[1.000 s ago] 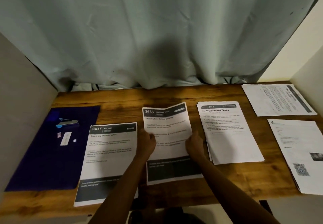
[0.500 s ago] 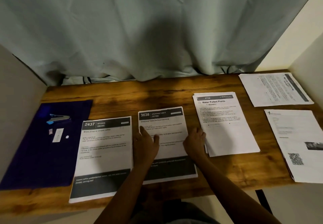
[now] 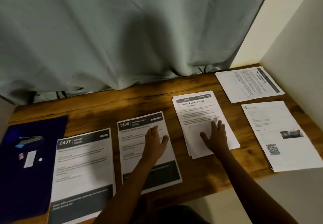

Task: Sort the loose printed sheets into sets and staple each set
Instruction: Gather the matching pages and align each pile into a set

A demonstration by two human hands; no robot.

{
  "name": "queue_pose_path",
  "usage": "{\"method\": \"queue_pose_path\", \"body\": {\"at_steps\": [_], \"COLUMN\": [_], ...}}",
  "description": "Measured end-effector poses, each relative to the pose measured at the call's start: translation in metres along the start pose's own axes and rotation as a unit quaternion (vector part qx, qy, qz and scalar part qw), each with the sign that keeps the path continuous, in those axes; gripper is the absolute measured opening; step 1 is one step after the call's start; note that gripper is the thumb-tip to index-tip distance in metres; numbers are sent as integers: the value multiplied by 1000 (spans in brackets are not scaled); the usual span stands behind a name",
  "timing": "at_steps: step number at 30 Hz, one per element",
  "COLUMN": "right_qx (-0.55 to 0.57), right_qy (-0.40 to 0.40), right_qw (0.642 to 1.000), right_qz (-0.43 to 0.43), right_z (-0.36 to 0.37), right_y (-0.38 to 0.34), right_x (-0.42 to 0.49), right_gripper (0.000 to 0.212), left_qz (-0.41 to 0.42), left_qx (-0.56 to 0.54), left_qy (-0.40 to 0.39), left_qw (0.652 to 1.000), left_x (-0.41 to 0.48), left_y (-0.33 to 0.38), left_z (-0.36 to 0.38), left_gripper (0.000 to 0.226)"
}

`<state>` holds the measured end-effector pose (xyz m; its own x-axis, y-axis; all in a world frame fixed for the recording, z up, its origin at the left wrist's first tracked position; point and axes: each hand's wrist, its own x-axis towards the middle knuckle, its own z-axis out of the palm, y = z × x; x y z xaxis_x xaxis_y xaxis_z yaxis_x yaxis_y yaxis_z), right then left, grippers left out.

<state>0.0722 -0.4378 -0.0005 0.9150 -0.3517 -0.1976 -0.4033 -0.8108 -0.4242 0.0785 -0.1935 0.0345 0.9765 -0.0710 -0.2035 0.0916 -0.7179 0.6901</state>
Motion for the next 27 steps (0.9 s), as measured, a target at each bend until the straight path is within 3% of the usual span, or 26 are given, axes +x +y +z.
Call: {"method": "queue_pose_path", "body": {"at_steps": [5, 11, 19, 27], "right_qx": [-36, -50, 27, -17], "right_qy": [-63, -67, 63, 31], "right_qw": [997, 996, 993, 996], "right_qz": [9, -3, 97, 87], "right_z": [13, 20, 4, 3], "right_y": [21, 16, 30, 37], "right_x": [-12, -26, -12, -7], "right_gripper": [98, 97, 81, 76], "left_qz": [30, 76, 187, 225], "left_qx": [12, 53, 287, 343], "left_qy": [-36, -123, -210, -234], "left_qw": [999, 988, 916, 881], "left_x": [-2, -4, 7, 16], "left_y": [7, 18, 19, 21], "left_z": [21, 43, 61, 62], "left_gripper": [61, 66, 68, 73]}}
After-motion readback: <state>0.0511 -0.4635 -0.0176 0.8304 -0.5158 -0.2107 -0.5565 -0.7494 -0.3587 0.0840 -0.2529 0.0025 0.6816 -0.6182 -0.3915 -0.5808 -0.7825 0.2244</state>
